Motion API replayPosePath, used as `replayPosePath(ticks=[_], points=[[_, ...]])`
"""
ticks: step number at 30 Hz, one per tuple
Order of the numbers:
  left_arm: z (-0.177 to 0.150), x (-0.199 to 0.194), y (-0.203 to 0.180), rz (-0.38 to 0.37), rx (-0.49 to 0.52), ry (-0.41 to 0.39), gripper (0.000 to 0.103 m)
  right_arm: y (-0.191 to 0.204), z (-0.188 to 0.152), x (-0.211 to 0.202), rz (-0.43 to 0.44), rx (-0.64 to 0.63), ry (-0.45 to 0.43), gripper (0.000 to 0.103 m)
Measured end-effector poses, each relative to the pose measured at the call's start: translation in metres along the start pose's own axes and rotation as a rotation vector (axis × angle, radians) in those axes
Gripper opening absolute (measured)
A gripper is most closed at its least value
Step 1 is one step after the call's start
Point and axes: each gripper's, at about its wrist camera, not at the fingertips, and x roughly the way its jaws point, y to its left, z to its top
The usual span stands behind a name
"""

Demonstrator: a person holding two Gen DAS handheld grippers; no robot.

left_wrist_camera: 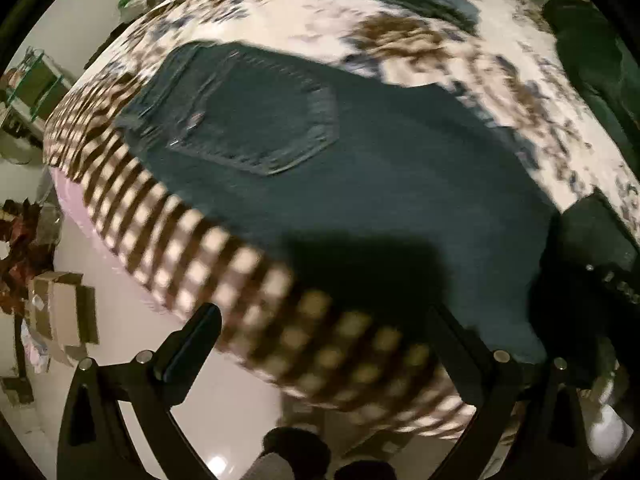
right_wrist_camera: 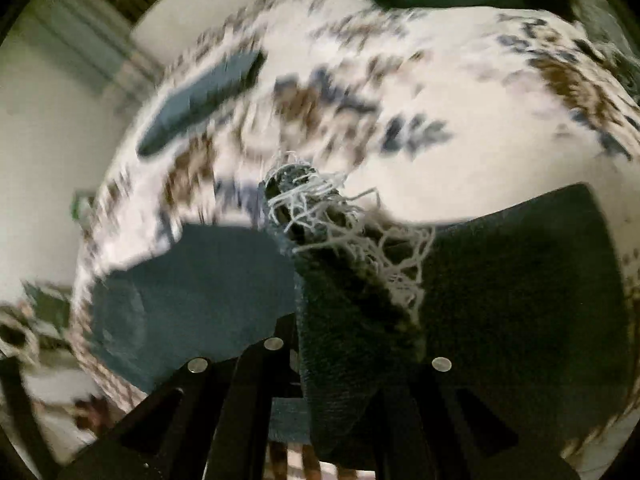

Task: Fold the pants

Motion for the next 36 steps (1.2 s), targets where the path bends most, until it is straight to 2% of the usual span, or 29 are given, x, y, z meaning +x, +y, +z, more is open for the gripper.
replayPosePath(ticks=[3, 5, 7, 8, 9, 10, 12, 14, 17, 19, 23, 25, 26, 27, 28, 30, 32, 35, 36], points=[[0.000, 0.007, 0.020, 0.019, -0.014, 0.017, 0.103, 0.023, -0.015, 0.026, -0.033, -0.062, 0.029, 0.007], [0.001, 0.009, 0.032, 0.021, -0.028, 0.024, 0.103, 0.041, -0.023, 0.036, -0.057, -0.109, 0.049, 0.011], [0.004, 0.010, 0.038, 0.022, -0.038, 0.022, 0.103, 0.057, -0.029, 0.048, -0.065, -0.153, 0.122, 0.029], [0.007, 0.009, 0.040, 0.019, -0.046, 0.018, 0.103, 0.063, -0.031, 0.052, -0.044, -0.166, 0.165, 0.034], [0.009, 0.008, 0.040, 0.014, -0.052, 0.014, 0.103, 0.067, -0.030, 0.051, 0.020, -0.162, 0.202, 0.044], [0.011, 0.007, 0.041, 0.008, -0.059, 0.012, 0.103, 0.068, -0.030, 0.047, 0.090, -0.148, 0.229, 0.050], [0.019, 0.005, 0.040, -0.017, -0.073, 0.012, 0.103, 0.053, -0.023, 0.035, 0.231, -0.041, 0.277, 0.051], [0.029, 0.003, 0.033, -0.062, -0.077, 0.011, 0.103, 0.024, -0.014, 0.019, 0.269, 0.096, 0.269, 0.058], [0.041, 0.002, 0.012, -0.129, -0.064, -0.001, 0.103, -0.029, -0.004, -0.012, 0.193, 0.218, 0.199, 0.060], [0.049, 0.006, -0.009, -0.166, -0.040, 0.003, 0.103, -0.061, -0.003, -0.027, 0.105, 0.268, 0.171, 0.062], [0.060, 0.033, -0.064, -0.178, 0.070, 0.071, 0.100, -0.114, -0.006, -0.040, -0.026, 0.344, 0.153, 0.062], [0.059, 0.053, -0.092, -0.164, 0.149, 0.125, 0.087, -0.132, -0.008, -0.041, -0.041, 0.372, 0.150, 0.062], [0.056, 0.064, -0.105, -0.132, 0.207, 0.152, 0.075, -0.136, -0.008, -0.043, -0.037, 0.374, 0.149, 0.062], [0.054, 0.068, -0.113, -0.110, 0.249, 0.142, 0.063, -0.137, -0.009, -0.043, -0.042, 0.362, 0.149, 0.062], [0.052, 0.068, -0.118, -0.100, 0.283, 0.119, 0.040, -0.135, -0.008, -0.041, -0.050, 0.349, 0.148, 0.062], [0.048, 0.061, -0.122, -0.101, 0.337, 0.076, 0.012, -0.129, -0.003, -0.041, -0.060, 0.319, 0.150, 0.062], [0.046, 0.056, -0.118, -0.086, 0.354, 0.060, 0.012, -0.119, -0.001, -0.037, -0.061, 0.302, 0.150, 0.062], [0.047, 0.058, -0.100, -0.020, 0.329, 0.049, 0.011, -0.112, -0.003, -0.037, -0.041, 0.302, 0.158, 0.062], [0.049, 0.061, -0.091, -0.037, 0.300, 0.062, 0.010, -0.109, -0.004, -0.034, -0.038, 0.301, 0.167, 0.062]])
